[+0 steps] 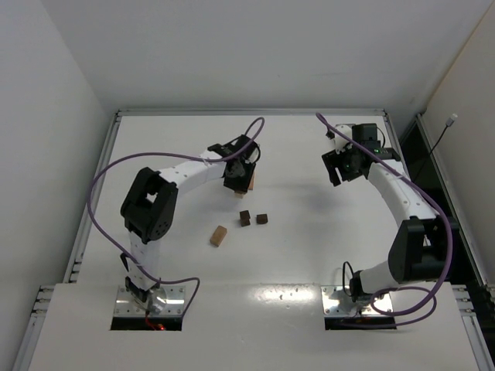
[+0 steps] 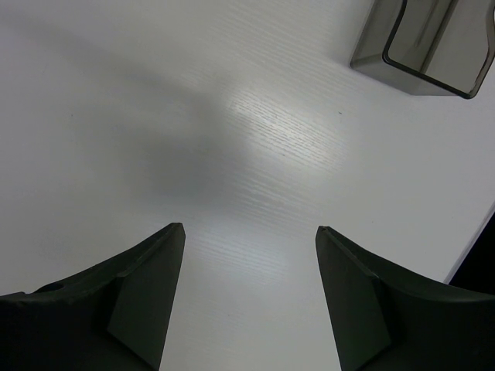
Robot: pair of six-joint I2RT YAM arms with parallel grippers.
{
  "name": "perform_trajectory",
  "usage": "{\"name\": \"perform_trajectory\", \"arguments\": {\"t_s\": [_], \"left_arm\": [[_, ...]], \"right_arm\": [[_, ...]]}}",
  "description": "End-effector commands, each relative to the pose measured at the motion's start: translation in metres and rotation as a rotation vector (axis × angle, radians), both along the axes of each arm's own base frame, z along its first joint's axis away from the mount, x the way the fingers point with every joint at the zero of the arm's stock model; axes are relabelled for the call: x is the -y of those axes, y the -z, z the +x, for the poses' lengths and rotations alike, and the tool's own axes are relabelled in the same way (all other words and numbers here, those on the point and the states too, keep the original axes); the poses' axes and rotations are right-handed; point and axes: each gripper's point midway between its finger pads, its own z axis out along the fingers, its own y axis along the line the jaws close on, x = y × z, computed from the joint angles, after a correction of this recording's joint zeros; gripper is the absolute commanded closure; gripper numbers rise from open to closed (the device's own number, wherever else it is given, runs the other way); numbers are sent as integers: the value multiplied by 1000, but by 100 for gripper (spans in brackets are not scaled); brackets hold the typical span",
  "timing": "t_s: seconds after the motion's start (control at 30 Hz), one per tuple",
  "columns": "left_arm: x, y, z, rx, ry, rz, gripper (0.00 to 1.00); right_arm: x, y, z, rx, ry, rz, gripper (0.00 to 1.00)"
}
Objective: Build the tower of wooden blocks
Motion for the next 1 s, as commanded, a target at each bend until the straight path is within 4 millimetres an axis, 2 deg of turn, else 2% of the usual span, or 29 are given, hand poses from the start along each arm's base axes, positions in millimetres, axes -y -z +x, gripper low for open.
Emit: {"name": "perform_trajectory", "arguments": {"t_s": [0.0, 0.07, 0.2, 0.23, 0.27, 0.37, 0.43, 0.47, 0.53, 0.6, 0.8, 0.97], "left_arm": [[4, -20, -2, 9, -157, -25, 100], [6, -7, -1, -16, -180, -17, 100], [16, -8, 7, -14, -190, -49, 100], [20, -14, 12, 4, -190, -65, 100], [21, -10, 11, -8, -186, -65, 100], [29, -12, 25, 14, -189, -73, 100], [29, -4, 28, 8, -195, -55, 100], [30, -8, 31, 19, -185, -58, 100], [29, 4, 30, 1, -177, -37, 100], [29, 8, 32, 7, -182, -30, 100], [27, 16, 35, 13, -182, -8, 100], [27, 14, 40, 34, -188, -11, 100]], "right_arm": [[-1, -11, 5, 43, -4, 12, 34], [-1, -11, 5, 43, -4, 12, 34], [-1, -11, 3, 43, -4, 12, 34], [-1, -11, 3, 43, -4, 12, 34], [1, -11, 3, 43, 1, 5, 34], [1, -8, 1, 34, 1, 5, 34], [1, -8, 1, 34, 1, 5, 34], [1, -8, 1, 34, 1, 5, 34], [1, -8, 1, 34, 1, 5, 34], [1, -5, 1, 25, 1, 4, 34], [1, -5, 1, 25, 1, 4, 34], [-1, -5, 3, 24, -4, 12, 34]]}}
